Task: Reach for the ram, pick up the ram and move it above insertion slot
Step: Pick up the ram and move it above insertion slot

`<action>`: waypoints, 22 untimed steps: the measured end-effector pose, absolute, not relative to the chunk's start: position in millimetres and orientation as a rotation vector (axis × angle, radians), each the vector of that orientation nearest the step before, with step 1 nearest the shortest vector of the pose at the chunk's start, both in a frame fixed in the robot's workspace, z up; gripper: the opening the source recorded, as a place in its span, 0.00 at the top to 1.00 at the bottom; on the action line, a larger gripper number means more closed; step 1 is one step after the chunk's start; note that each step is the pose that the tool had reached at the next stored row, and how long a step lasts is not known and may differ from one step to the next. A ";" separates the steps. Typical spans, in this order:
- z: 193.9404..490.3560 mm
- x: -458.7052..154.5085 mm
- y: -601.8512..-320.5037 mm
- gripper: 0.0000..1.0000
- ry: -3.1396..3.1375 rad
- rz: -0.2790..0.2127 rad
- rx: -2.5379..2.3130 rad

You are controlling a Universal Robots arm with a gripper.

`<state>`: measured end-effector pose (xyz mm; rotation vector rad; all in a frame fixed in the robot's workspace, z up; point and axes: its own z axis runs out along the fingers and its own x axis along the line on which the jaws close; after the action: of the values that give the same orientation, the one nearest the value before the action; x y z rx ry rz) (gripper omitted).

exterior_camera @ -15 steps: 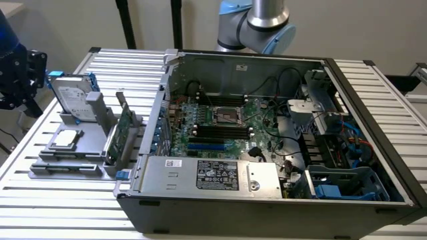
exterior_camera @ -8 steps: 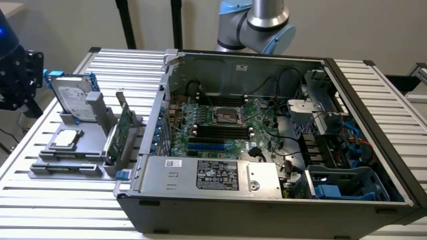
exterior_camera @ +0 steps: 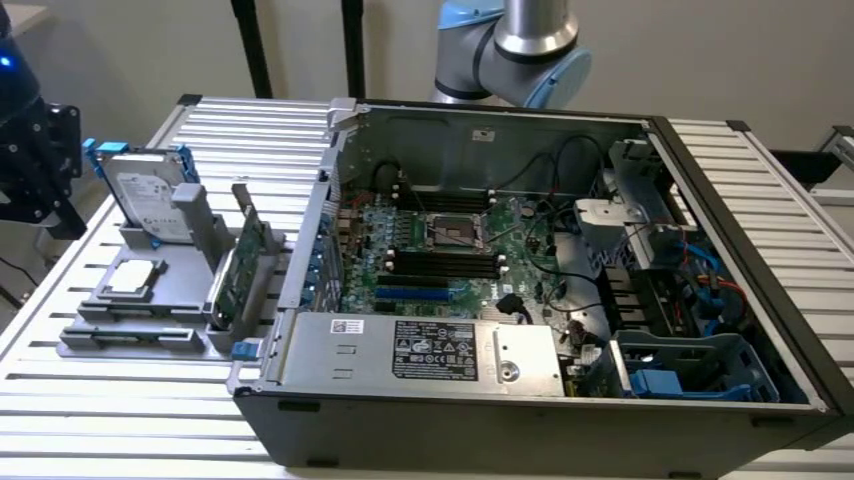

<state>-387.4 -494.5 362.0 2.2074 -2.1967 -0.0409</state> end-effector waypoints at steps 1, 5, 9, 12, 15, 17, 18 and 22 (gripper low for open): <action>361.6 -387.4 -494.5 0.89 -2.177 -0.041 2.226; 360.4 -388.2 -494.5 0.89 -2.112 -0.039 2.287; 360.3 -391.1 -494.6 0.89 -2.104 -0.038 2.295; 360.3 -391.1 -494.5 0.82 -2.104 -0.038 2.295; 359.5 -391.2 -494.5 0.69 -2.105 -0.038 2.296; 355.9 -392.0 -494.5 0.69 -2.104 -0.038 2.295; 354.1 -392.5 -494.5 0.69 -2.104 -0.038 2.295; 346.9 -394.8 -494.5 0.69 -2.104 -0.038 2.295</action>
<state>-394.8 -494.5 346.9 2.2954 -2.1043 -0.0377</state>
